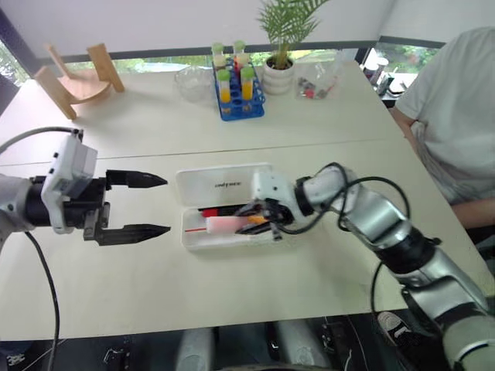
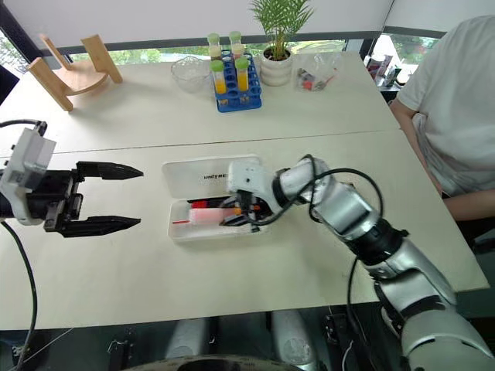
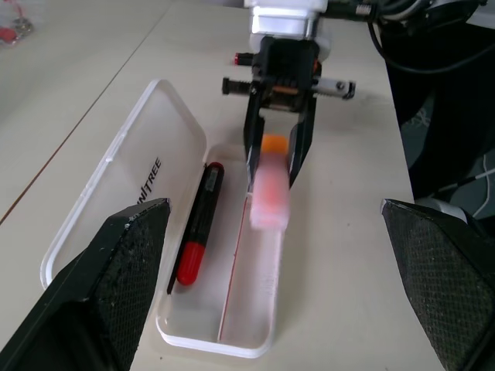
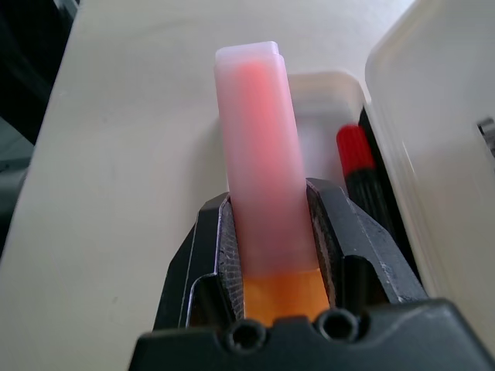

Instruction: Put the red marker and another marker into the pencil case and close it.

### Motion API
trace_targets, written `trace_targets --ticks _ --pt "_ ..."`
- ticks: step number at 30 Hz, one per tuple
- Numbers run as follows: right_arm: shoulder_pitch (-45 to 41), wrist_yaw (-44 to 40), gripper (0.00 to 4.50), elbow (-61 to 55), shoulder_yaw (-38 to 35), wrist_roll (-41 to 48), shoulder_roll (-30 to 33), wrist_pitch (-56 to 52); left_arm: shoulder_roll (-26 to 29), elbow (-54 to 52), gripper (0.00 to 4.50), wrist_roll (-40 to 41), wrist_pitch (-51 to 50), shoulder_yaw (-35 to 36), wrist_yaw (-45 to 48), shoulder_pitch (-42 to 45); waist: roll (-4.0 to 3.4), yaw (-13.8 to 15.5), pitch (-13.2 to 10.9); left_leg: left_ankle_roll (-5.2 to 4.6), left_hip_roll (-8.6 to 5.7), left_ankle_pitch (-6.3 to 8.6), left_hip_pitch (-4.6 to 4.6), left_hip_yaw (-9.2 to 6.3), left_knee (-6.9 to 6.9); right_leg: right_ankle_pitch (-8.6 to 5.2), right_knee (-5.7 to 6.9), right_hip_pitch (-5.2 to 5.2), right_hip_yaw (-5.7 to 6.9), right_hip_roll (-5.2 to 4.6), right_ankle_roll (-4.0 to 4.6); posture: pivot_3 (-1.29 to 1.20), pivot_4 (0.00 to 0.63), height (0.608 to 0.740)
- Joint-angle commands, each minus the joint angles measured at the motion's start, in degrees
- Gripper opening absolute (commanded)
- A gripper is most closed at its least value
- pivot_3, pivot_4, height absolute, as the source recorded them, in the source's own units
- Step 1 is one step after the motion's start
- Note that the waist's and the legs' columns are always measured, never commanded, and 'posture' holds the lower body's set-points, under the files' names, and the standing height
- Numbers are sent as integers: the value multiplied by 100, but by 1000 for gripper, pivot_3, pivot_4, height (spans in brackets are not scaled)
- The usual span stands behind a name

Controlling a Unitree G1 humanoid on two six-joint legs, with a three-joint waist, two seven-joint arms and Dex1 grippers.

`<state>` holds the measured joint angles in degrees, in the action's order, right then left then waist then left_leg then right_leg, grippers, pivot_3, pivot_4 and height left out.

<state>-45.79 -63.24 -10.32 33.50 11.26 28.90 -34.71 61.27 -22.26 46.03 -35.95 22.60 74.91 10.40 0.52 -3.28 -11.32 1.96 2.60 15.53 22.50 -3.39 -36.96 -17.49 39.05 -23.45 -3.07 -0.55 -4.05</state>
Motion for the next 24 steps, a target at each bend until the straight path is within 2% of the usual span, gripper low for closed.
trace_targets --ticks 1,9,19,24 --pt "-109 26 822 -4 92 -150 -188 -82 96 -120 4500 116 -26 222 -47 -7 0 36 0 0 0 0 0 -2 0 0 0 0 1 0 0 0 150 740" --pt "-217 169 822 394 224 -426 -663 -279 74 -201 4500 155 -61 219 -196 -58 1 74 0 4 -4 -2 1 -1 -5 1 0 2 2 -4 -1 0 150 740" --pt "-140 87 822 556 314 -618 -768 -185 82 -308 4500 199 -164 213 -356 -49 1 70 0 3 -3 -2 1 -3 -2 0 1 0 3 -2 0 0 150 740" --pt "-127 42 3307 594 283 -659 -786 -153 97 -347 4500 228 -210 207 -413 -26 1 71 0 3 -3 -2 1 -2 -2 0 1 1 3 -3 -1 0 150 740"
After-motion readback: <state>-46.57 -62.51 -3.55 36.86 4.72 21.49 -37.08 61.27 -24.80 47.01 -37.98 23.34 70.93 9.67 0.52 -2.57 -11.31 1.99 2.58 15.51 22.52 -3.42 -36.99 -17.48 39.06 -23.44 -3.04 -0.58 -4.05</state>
